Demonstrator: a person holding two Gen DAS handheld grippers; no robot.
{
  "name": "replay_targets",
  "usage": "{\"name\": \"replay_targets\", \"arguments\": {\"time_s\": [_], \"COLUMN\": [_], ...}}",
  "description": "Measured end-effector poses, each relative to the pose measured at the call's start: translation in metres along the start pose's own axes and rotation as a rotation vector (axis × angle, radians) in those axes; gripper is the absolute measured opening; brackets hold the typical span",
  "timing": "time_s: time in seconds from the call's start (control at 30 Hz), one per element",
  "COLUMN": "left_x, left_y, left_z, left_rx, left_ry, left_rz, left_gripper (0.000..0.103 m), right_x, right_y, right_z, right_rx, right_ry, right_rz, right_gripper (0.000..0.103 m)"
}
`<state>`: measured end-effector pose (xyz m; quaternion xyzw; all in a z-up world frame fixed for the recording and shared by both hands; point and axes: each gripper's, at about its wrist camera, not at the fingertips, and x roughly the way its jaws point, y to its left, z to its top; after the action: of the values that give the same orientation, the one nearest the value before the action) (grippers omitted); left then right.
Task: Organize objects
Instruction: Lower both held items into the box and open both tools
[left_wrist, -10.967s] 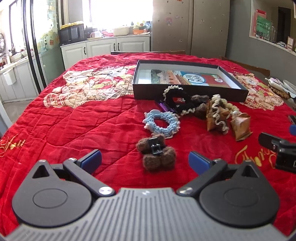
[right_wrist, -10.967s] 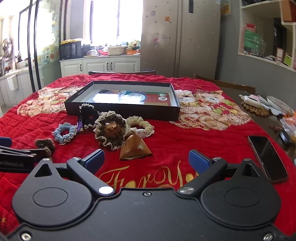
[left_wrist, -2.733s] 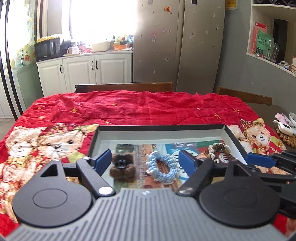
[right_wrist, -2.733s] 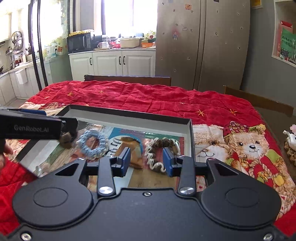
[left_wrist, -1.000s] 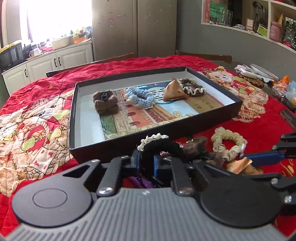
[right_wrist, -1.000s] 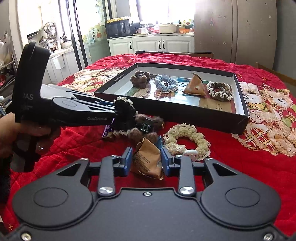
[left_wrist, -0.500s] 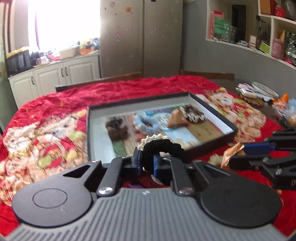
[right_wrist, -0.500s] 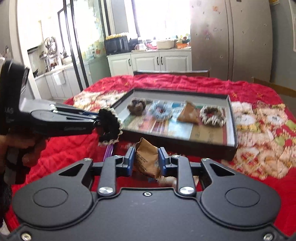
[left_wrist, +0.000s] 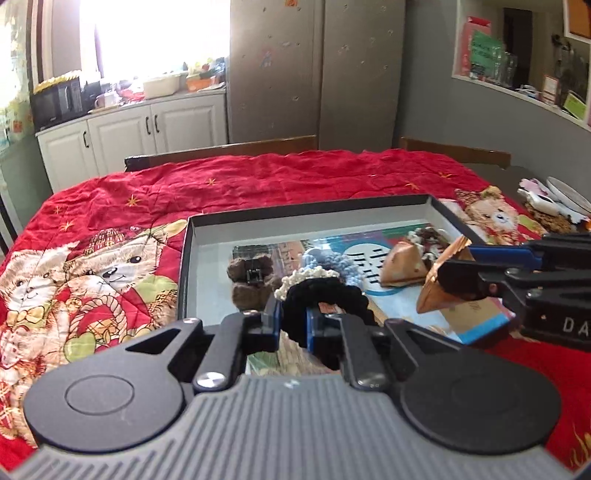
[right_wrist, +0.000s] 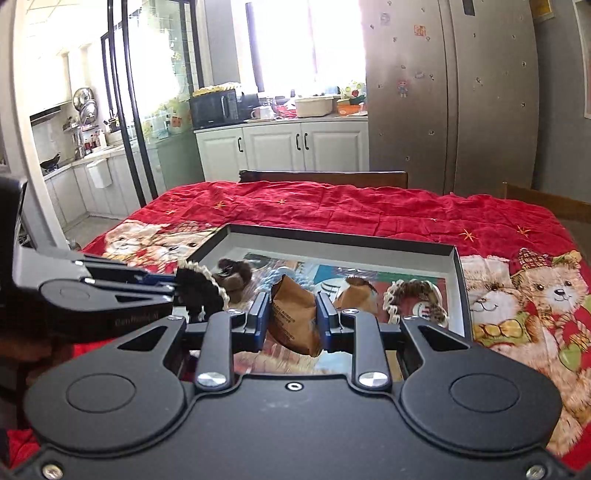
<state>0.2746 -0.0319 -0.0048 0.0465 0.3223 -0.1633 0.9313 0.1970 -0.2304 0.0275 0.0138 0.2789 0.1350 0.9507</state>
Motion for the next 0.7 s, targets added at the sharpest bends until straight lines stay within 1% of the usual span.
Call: {"name": "replay_targets", "arguments": {"time_s": [0.17,0.33,0.5,0.7], "left_x": [0.02,0.034,0.045,0.05], "left_y": [0.002,0.003,0.005,0.003], "left_z": [0.004,0.006,0.004,0.001], "left_rx": [-0.026,-0.038,-0.056,-0.054], "left_ry": [0.026,0.038,0.054,0.059], "left_rz": [0.008,0.025,0.035,0.044], "left_gripper": [0.016,0.016,0.016,0.017], "right_x": [0.029,0.048,0.059,0.066], "right_y": [-0.009,-0.02,-0.024,-0.023], "right_z": [0.004,0.003,-0.001,-0.004], "right_rx": [0.026,0.076,0.09,0.092], "right_ry": [0.016,0.028,0.042,0.057], "right_rz": [0.001,0.006,0.018,0.023], "right_gripper": [0.026,0.026,0.026,0.026]}}
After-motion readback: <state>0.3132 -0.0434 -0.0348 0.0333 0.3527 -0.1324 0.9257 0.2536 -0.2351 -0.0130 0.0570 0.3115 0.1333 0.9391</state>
